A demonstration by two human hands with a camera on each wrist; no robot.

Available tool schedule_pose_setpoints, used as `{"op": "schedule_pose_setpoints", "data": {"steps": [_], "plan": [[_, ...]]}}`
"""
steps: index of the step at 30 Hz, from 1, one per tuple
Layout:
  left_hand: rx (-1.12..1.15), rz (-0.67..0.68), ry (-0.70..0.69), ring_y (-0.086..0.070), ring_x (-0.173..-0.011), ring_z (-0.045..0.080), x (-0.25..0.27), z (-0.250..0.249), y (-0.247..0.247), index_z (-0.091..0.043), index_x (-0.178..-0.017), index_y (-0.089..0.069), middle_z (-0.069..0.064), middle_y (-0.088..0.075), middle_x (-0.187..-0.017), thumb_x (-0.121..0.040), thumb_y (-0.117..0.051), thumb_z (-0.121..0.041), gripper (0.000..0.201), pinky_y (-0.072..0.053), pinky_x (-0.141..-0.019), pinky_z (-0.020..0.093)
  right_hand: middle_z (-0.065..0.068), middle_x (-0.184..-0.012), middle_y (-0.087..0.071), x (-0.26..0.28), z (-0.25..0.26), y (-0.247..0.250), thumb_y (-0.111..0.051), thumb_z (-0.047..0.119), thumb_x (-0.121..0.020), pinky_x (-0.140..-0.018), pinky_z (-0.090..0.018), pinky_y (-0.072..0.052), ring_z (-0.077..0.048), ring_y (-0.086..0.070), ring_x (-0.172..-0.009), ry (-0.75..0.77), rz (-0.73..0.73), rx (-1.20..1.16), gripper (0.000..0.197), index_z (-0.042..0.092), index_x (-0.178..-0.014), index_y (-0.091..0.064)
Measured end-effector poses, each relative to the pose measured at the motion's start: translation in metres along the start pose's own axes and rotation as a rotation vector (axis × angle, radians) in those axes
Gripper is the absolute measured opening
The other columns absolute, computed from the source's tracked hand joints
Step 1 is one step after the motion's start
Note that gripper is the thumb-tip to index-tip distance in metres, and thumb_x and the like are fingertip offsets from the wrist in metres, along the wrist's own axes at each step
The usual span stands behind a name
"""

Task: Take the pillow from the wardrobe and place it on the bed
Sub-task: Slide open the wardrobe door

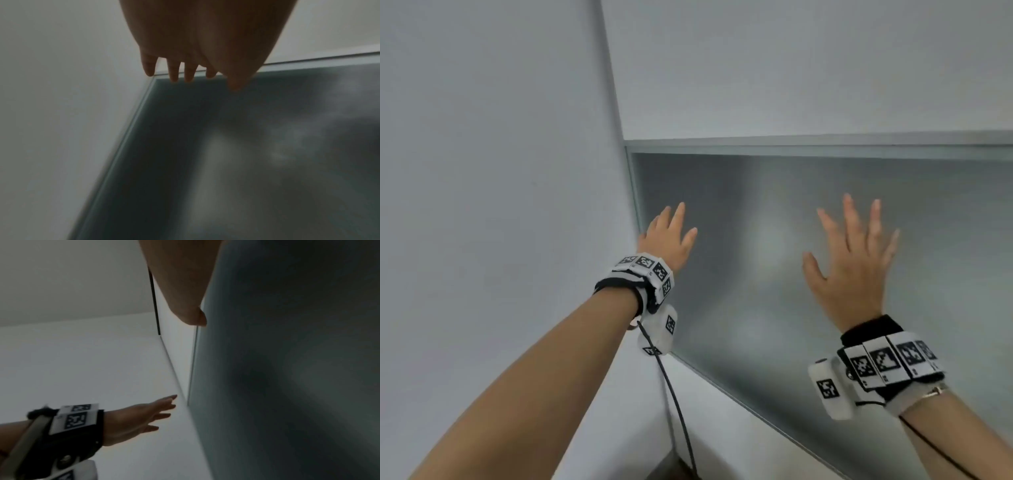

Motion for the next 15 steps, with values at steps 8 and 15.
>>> {"op": "schedule_pose_setpoints", "data": {"steps": [8, 15], "plan": [[0.049, -0.125, -0.308, -0.003, -0.149, 0.025, -0.063, -0.038, -0.028, -0.034, -0.149, 0.0, 0.001, 0.006, -0.162, -0.095, -0.029, -0.051, 0.064, -0.014, -0.117, 0.056, -0.005, -0.16, 0.001, -0.015, -0.022, -0.043, -0.062, 0.062, -0.072, -0.104, -0.072, -0.005, -0.033, 0.007, -0.145, -0.122, 0.082, 0.366, 0.103, 0.027, -0.151, -0.005], [0.157, -0.268, -0.336, -0.002, -0.148, 0.037, -0.079, -0.064, -0.047, -0.026, -0.151, -0.003, 0.012, 0.001, -0.161, -0.086, -0.021, -0.067, 0.079, -0.018, -0.112, 0.064, 0.012, -0.151, 0.035, -0.014, -0.032, -0.043, -0.045, 0.079, -0.067, -0.109, -0.066, -0.005, -0.018, 0.034, -0.14, -0.154, 0.081, 0.452, 0.106, 0.037, -0.148, 0.009]]}}
Point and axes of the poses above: each hand's wrist, its own x-axis away from the middle knuckle, its own y-axis out of the back of the hand, z = x × y, the point moved 9 cm from there along -x, towards the middle knuckle
